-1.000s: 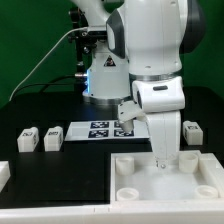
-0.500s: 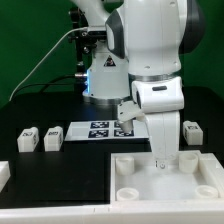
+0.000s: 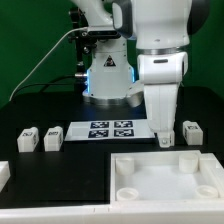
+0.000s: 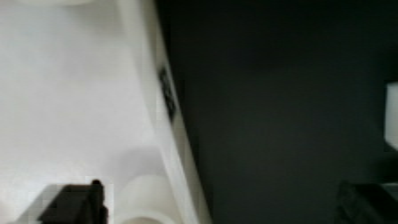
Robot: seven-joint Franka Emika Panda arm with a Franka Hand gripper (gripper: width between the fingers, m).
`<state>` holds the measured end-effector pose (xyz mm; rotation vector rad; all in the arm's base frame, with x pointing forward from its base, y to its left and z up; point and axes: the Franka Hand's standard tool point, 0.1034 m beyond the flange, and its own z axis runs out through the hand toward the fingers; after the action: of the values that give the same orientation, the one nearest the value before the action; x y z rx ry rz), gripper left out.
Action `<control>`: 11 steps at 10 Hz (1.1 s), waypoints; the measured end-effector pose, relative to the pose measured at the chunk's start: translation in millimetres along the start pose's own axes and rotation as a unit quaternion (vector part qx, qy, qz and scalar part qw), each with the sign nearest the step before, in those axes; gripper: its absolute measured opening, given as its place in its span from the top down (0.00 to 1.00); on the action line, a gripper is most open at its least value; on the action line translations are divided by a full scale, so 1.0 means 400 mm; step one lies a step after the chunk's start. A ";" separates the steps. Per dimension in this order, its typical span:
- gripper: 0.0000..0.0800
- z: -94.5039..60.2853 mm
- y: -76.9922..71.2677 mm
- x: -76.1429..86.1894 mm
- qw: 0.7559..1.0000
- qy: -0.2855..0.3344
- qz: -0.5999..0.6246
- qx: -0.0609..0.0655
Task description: Assemble one leg
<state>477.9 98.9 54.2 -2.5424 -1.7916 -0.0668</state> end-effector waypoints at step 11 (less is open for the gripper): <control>0.19 -0.002 -0.137 0.151 0.841 -0.019 0.539 0.038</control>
Offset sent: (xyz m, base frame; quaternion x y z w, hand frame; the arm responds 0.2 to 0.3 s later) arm 0.0215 0.0688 0.0128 -0.0277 0.0081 0.3796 0.9247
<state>446.4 174.0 58.1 -3.0488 -0.1390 0.0841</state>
